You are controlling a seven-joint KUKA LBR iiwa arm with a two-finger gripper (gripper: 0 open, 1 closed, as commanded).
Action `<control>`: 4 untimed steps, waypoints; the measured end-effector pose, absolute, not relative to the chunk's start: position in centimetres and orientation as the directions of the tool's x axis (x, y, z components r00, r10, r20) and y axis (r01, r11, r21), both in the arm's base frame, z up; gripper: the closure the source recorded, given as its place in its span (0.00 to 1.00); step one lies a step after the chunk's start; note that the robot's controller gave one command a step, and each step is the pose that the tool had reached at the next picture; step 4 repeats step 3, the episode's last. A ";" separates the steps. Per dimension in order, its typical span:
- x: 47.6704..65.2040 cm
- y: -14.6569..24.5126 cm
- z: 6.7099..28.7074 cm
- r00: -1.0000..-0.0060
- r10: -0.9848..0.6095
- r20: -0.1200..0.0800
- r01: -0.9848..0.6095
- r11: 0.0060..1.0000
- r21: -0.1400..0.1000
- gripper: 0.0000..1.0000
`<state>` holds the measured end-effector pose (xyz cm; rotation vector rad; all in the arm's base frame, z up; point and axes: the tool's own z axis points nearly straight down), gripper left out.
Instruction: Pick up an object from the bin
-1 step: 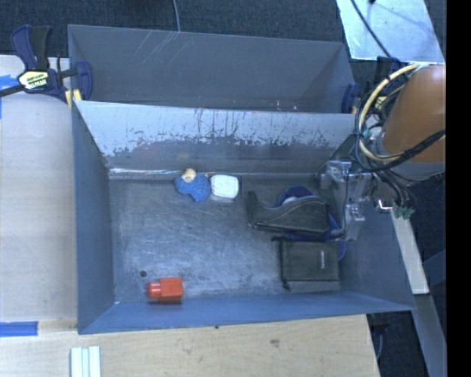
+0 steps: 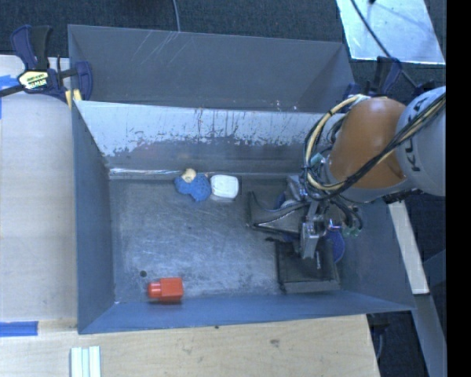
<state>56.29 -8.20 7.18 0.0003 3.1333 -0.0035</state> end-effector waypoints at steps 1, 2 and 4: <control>56.4 -8.2 7.5 -1.000 0.000 -0.010 0.000 1.000 -0.001 1.00; 58.2 -8.4 17.3 -1.000 -0.001 -0.007 -0.001 1.000 -0.002 1.00; 52.6 -9.2 32.1 -1.000 -0.020 -0.003 -0.020 1.000 -0.001 1.00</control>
Offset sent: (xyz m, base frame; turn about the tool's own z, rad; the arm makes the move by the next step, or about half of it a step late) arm 0.0000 0.0000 0.0000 0.0000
